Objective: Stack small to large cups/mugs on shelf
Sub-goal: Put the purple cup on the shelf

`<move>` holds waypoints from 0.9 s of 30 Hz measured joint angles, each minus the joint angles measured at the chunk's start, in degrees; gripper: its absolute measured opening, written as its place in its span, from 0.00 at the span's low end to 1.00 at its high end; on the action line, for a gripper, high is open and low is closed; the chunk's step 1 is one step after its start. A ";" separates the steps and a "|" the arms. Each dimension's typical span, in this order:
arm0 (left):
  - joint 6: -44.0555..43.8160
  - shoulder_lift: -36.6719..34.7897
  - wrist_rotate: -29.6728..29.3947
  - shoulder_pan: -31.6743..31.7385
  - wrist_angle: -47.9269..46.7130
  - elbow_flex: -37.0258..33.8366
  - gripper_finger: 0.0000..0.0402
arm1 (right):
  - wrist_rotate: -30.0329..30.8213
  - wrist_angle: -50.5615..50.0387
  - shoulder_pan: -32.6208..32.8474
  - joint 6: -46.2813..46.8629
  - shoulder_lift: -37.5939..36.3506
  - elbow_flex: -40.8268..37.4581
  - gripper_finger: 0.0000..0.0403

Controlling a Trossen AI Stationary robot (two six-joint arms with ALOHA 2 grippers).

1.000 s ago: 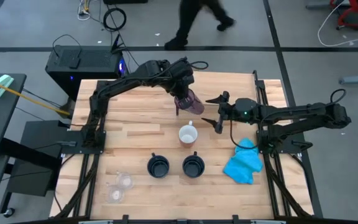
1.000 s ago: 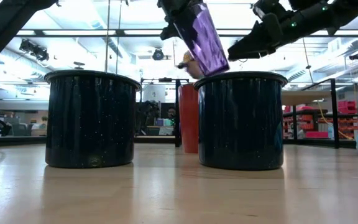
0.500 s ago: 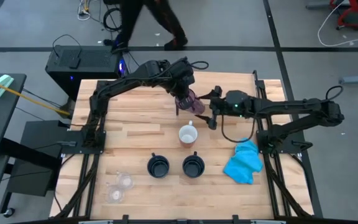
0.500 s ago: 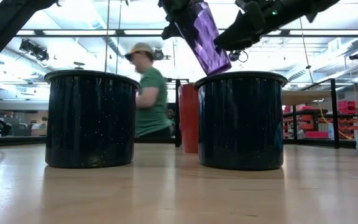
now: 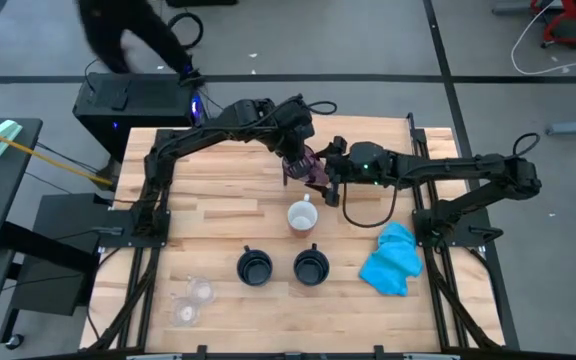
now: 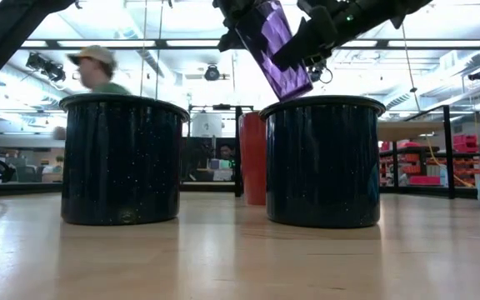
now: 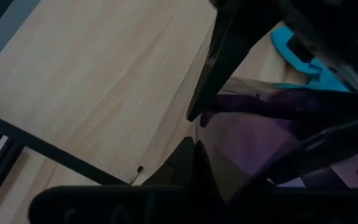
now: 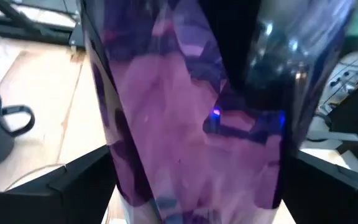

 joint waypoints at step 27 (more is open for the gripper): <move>0.91 0.00 0.02 -0.38 0.77 0.04 0.25 | -0.20 2.12 -1.49 -0.20 0.85 -0.15 0.88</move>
